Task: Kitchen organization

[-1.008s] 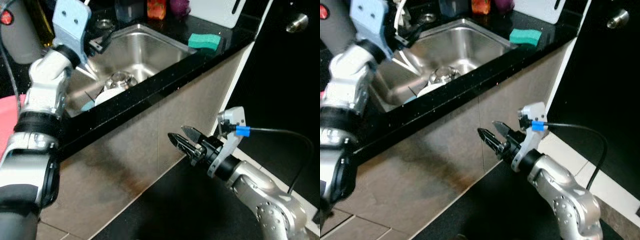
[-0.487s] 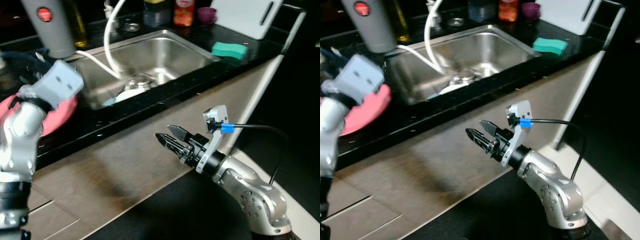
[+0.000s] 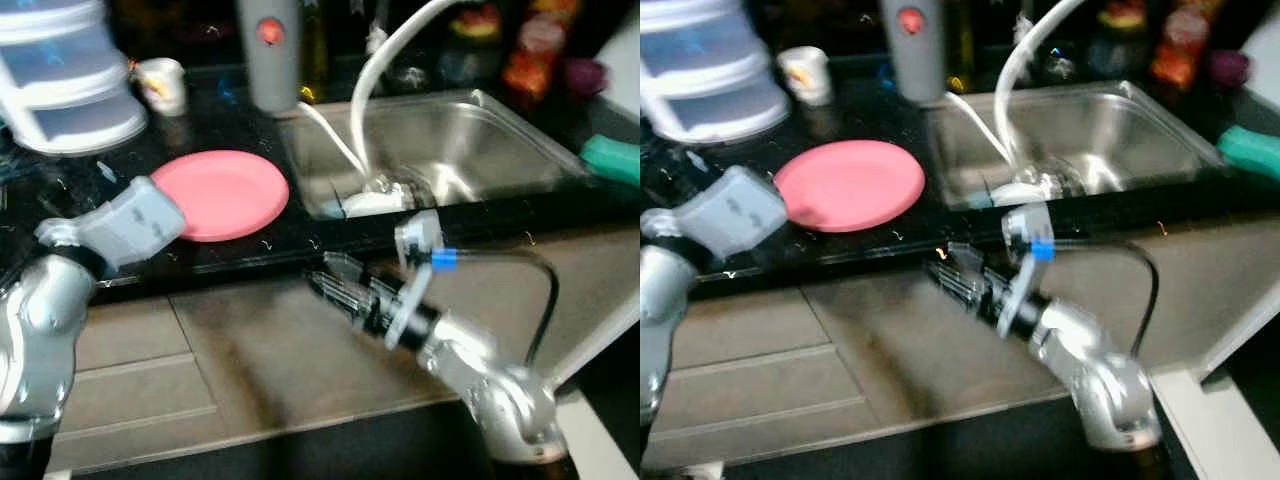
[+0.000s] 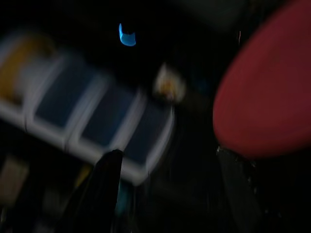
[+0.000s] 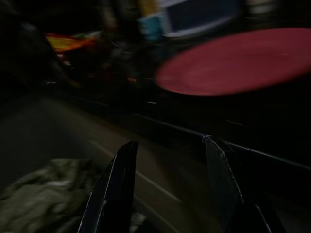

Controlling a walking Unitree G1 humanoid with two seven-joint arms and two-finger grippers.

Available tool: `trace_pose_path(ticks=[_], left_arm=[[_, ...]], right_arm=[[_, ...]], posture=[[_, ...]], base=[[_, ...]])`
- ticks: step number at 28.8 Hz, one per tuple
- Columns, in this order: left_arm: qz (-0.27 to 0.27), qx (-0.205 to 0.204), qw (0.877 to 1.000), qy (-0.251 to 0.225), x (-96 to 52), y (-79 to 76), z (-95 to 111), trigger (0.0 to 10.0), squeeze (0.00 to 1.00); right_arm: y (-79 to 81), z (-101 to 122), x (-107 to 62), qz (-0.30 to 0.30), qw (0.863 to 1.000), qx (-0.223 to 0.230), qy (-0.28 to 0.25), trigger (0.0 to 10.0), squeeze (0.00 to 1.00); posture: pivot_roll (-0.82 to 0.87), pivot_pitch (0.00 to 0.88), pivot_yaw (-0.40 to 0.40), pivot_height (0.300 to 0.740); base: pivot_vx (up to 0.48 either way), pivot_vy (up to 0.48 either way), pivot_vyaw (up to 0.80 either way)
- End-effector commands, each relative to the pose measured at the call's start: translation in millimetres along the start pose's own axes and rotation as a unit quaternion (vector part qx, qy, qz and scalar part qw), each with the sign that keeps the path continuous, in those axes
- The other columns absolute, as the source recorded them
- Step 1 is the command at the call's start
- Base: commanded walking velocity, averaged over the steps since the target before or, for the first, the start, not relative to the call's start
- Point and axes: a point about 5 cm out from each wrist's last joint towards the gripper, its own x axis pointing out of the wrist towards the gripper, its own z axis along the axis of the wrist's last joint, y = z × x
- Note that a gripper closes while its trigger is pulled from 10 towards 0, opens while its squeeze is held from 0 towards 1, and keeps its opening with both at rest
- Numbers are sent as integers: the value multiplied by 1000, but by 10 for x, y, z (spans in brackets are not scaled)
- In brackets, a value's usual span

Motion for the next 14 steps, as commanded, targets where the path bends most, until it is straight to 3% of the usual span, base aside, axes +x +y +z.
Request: trace_pose_path(ticks=[1, 4, 10, 14], left_arm=[[-27, 0, 1000, -11, -11, -48, 72, 10000, 0], [-33, -1, 999, -12, -11, -60, 78, 10000, 0], [-52, -62, 997, -17, -12, -167, 159, 10000, 0], [-50, -95, 994, -21, 8, -186, 201, 10000, 0]], right_arm=[[-45, -25, -37, -12, 1000, 1, 2, 10000, 0], [-51, -26, -38, -14, 1000, 3, 0, 10000, 0], [-55, -33, -38, -14, 1000, 2, -3, 10000, 0], [-56, -34, -38, -15, 1000, 2, -3, 10000, 0]], posture=[[113, 0, 14, 740], [113, 0, 14, 740], [104, 0, 18, 740], [101, 0, 18, 740]], base=[[0, 0, 0], [0, 0, 0], [0, 0, 0], [0, -417, 0]])
